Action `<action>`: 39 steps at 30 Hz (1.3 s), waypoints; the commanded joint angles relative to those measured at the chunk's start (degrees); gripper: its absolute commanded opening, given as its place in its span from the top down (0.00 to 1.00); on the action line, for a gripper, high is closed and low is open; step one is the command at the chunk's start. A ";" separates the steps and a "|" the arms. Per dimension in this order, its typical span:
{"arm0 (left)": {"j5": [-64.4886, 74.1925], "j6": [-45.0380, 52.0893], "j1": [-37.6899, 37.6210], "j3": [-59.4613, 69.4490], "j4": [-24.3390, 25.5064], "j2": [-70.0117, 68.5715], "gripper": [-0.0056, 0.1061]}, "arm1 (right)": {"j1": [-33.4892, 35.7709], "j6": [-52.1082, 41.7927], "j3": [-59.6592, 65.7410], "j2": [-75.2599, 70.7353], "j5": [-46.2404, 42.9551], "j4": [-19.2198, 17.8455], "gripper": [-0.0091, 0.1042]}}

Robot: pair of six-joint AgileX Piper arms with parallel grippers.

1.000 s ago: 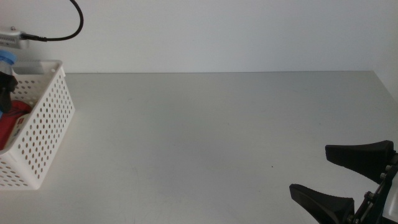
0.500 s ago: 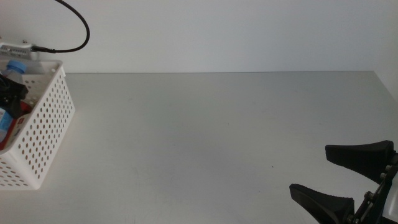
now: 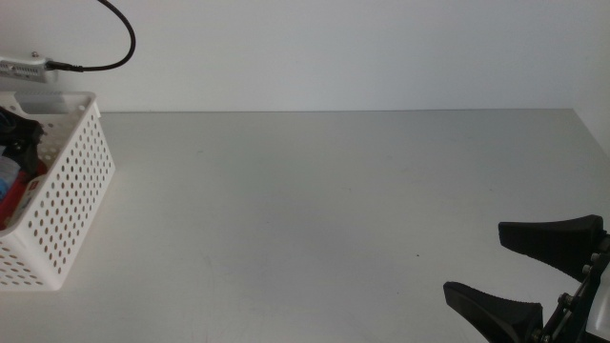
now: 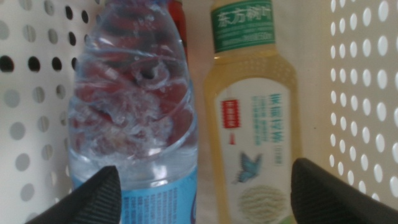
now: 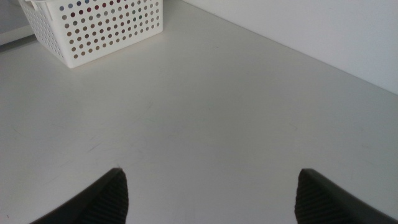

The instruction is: Use arms to grab the bottles and put them into the dustbin to the left of the table.

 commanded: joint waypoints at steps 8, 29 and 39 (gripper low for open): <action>-0.08 -4.90 -0.01 -1.91 -2.92 -8.03 0.11 | -0.18 -0.19 -1.35 -0.11 -3.99 -0.70 0.21; -32.58 -8.57 -18.16 21.50 -7.31 -36.94 0.37 | -0.18 -0.19 -1.35 -0.11 -3.99 -0.70 0.21; -34.28 -10.19 -18.27 25.90 -3.35 -46.59 0.21 | -0.18 -0.19 -1.35 -0.11 -3.99 -0.70 0.21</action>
